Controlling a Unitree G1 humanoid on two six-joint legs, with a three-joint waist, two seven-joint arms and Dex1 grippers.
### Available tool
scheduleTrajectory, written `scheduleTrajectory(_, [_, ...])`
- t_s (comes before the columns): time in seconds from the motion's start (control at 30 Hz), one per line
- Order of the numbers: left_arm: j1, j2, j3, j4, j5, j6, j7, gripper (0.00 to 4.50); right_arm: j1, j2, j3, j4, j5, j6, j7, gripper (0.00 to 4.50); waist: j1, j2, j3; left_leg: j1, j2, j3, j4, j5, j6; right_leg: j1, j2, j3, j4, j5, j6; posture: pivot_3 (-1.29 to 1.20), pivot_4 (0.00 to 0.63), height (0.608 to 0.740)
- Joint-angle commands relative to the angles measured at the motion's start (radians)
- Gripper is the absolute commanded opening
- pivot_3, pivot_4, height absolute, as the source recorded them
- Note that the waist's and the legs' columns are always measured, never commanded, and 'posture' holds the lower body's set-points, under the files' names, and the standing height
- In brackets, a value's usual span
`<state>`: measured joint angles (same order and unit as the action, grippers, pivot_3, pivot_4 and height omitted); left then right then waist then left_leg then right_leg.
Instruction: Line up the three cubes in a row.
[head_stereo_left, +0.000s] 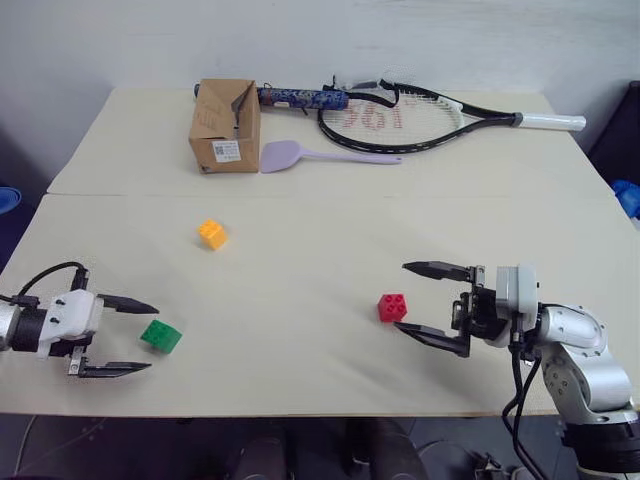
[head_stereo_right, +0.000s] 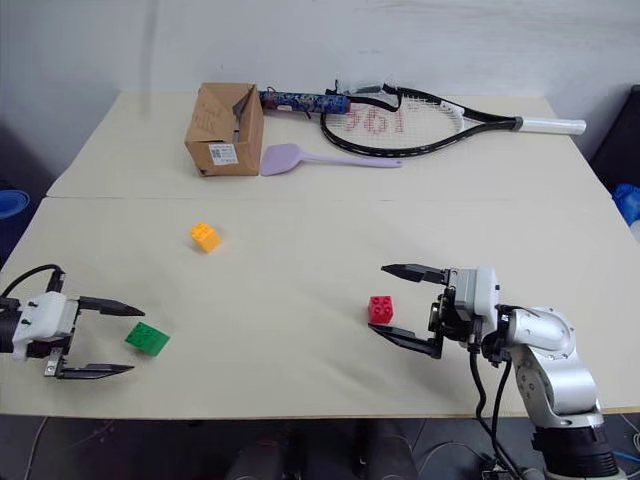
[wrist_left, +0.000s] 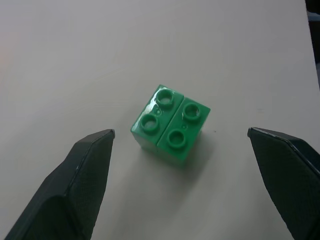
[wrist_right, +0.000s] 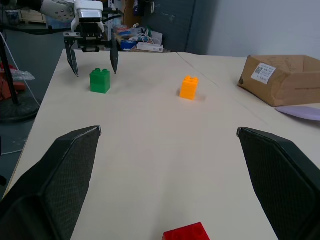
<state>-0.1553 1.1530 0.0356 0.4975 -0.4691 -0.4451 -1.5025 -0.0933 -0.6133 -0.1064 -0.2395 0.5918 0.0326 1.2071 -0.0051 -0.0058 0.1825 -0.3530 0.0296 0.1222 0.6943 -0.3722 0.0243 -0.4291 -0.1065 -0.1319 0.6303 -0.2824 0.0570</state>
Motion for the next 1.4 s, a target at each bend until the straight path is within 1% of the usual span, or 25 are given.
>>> scheduleTrajectory(0.03, [-0.055, 0.042, -0.083, 0.055, -0.024, -0.047, -0.112, 4.5, 0.024, -0.019, -0.031, -0.05, 0.008, -0.004, -0.011, 4.47, -0.001, 0.0, 0.0, 0.0, 0.0, 0.0, 0.0, 0.0, 0.0, 0.0, 0.001, 0.0, 0.0, 0.0, 0.0, 0.0, 0.15, 0.74])
scheduleTrajectory(0.17, [-0.123, 0.067, -0.173, 0.094, -0.042, -0.05, -0.112, 3.64, 0.05, -0.022, -0.047, -0.055, -0.001, -0.014, -0.021, 4.5, 0.002, 0.0, 0.0, 0.0, 0.001, 0.0, 0.0, 0.0, 0.0, 0.0, 0.003, 0.0, 0.0, 0.0, 0.0, 0.0, 0.15, 0.74])
scheduleTrajectory(0.3, [-0.155, 0.101, -0.255, 0.097, -0.062, -0.076, -0.112, 2.38, 0.067, -0.024, -0.059, -0.05, -0.008, -0.027, -0.026, 4.5, 0.002, 0.0, 0.0, 0.0, 0.001, 0.0, 0.0, 0.0, 0.0, 0.0, 0.003, 0.0, -0.001, 0.0, 0.0, 0.0, 0.15, 0.74])
scheduleTrajectory(0.4, [-0.181, 0.105, -0.283, 0.086, -0.092, -0.059, -0.112, 1.47, 0.072, -0.028, -0.064, -0.043, -0.011, -0.033, -0.024, 4.5, 0.002, 0.0, 0.0, 0.0, 0.001, 0.0, 0.0, 0.0, 0.0, 0.0, 0.003, 0.001, 0.0, 0.0, 0.0, 0.0, 0.15, 0.74])
scheduleTrajectory(0.57, [-0.173, 0.108, -0.283, -0.049, -0.168, 0.061, -0.112, 1.44, 0.078, -0.034, -0.074, -0.03, -0.015, -0.038, -0.018, 4.5, 0.002, 0.0, 0.0, 0.0, 0.001, 0.0, 0.001, 0.0, 0.0, 0.0, 0.003, 0.001, 0.0, 0.0, 0.0, 0.0, 0.15, 0.74])
scheduleTrajectory(0.63, [-0.165, 0.086, -0.254, -0.153, -0.187, 0.162, -0.108, 1.44, 0.091, -0.041, -0.088, -0.026, -0.016, -0.041, -0.014, 4.5, 0.004, 0.0, 0.0, 0.0, 0.001, 0.0, 0.001, 0.0, 0.0, 0.0, 0.003, 0.001, 0.0, 0.0, 0.0, 0.0, 0.15, 0.74])
scheduleTrajectory(0.7, [-0.164, 0.065, -0.239, -0.271, -0.192, 0.281, -0.056, 1.44, 0.104, -0.049, -0.106, -0.023, -0.015, -0.044, -0.015, 4.5, 0.006, 0.0, 0.0, -0.001, 0.001, 0.0, 0.002, 0.0, 0.0, 0.001, 0.004, 0.001, 0.0, 0.0, 0.0, 0.0, 0.15, 0.74])
scheduleTrajectory(0.73, [-0.16, 0.061, -0.231, -0.301, -0.189, 0.313, -0.041, 1.44, 0.107, -0.052, -0.11, -0.024, -0.014, -0.045, -0.017, 4.5, 0.007, 0.0, 0.0, -0.001, 0.001, -0.001, 0.002, 0.0, 0.0, 0.001, 0.005, 0.001, -0.001, 0.0, 0.0, 0.0, 0.15, 0.74])
scheduleTrajectory(0.83, [-0.211, 0.013, -0.245, -0.508, -0.169, 0.55, 0.114, 1.44, 0.133, -0.07, -0.164, -0.023, -0.002, -0.041, -0.035, 4.5, 0.009, 0.0, 0.0, -0.001, 0.001, -0.001, 0.003, 0.0, 0.0, 0.001, 0.007, 0.002, 0.0, 0.001, 0.001, 0.0, 0.15, 0.74])
scheduleTrajectory(0.87, [-0.255, -0.012, -0.265, -0.576, -0.142, 0.667, 0.189, 1.44, 0.146, -0.075, -0.186, -0.024, 0.003, -0.037, -0.04, 4.5, 0.011, 0.0, 0.0, -0.001, 0.001, -0.001, 0.003, 0.0, 0.0, 0.001, 0.007, 0.002, 0.0, 0.001, 0.001, 0.0, 0.15, 0.74])
scheduleTrajectory(0.97, [-0.419, -0.146, -0.348, -0.719, -0.069, 0.983, 0.398, 1.44, 0.206, -0.082, -0.247, -0.037, 0.015, -0.038, -0.048, 4.5, 0.031, 0.0, 0.0, -0.001, 0.0, -0.001, 0.004, 0.0, 0.001, 0.002, 0.009, 0.003, -0.001, 0.001, 0.003, 0.0, 0.15, 0.74])
scheduleTrajectory(1.03, [-0.475, -0.21, -0.387, -0.756, -0.037, 1.089, 0.44, 1.44, 0.23, -0.078, -0.262, -0.049, 0.016, -0.039, -0.054, 4.5, 0.032, 0.0, 0.0, -0.001, -0.001, -0.002, 0.005, 0.0, 0.001, 0.003, 0.01, 0.004, -0.001, 0.002, 0.003, 0.0, 0.15, 0.74])
scheduleTrajectory(1.07, [-0.491, -0.238, -0.401, -0.755, -0.011, 1.109, 0.458, 1.44, 0.235, -0.076, -0.264, -0.052, 0.016, -0.039, -0.055, 4.5, 0.03, 0.0, 0.0, -0.001, 0.0, -0.001, 0.004, 0.0, 0.001, 0.003, 0.01, 0.005, -0.001, 0.002, 0.004, 0.0, 0.15, 0.74])
scheduleTrajectory(1.13, [-0.528, -0.314, -0.44, -0.708, 0.081, 1.091, 0.512, 1.44, 0.241, -0.073, -0.261, -0.056, 0.014, -0.043, -0.058, 4.5, 0.023, 0.0, 0.0, 0.0, 0.0, 0.001, 0.004, 0.0, 0.001, 0.002, 0.011, 0.007, -0.001, 0.002, 0.004, 0.0, 0.15, 0.74])
scheduleTrajectory(1.2, [-0.553, -0.372, -0.475, -0.673, 0.145, 1.094, 0.537, 1.44, 0.246, -0.071, -0.258, -0.061, 0.011, -0.047, -0.062, 4.5, 0.022, 0.0, 0.0, 0.001, 0.001, 0.001, 0.004, 0.001, 0.0, 0.002, 0.012, 0.007, -0.001, 0.002, 0.003, 0.0, 0.15, 0.74])
scheduleTrajectory(1.3, [-0.565, -0.409, -0.514, -0.657, 0.218, 1.099, 0.541, 1.44, 0.252, -0.07, -0.262, -0.068, 0.011, -0.048, -0.071, 4.5, 0.025, 0.0, 0.0, 0.001, 0.001, 0.001, 0.004, 0.001, 0.0, 0.002, 0.012, 0.008, -0.001, 0.002, 0.003, 0.0, 0.15, 0.74])
scheduleTrajectory(1.4, [-0.569, -0.432, -0.527, -0.643, 0.251, 1.111, 0.524, 1.44, 0.266, -0.07, -0.266, -0.076, 0.01, -0.052, -0.075, 4.5, 0.03, 0.0, 0.0, 0.001, 0.0, 0.001, 0.005, 0.001, 0.0, 0.002, 0.012, 0.008, -0.001, 0.002, 0.003, 0.0, 0.15, 0.74])
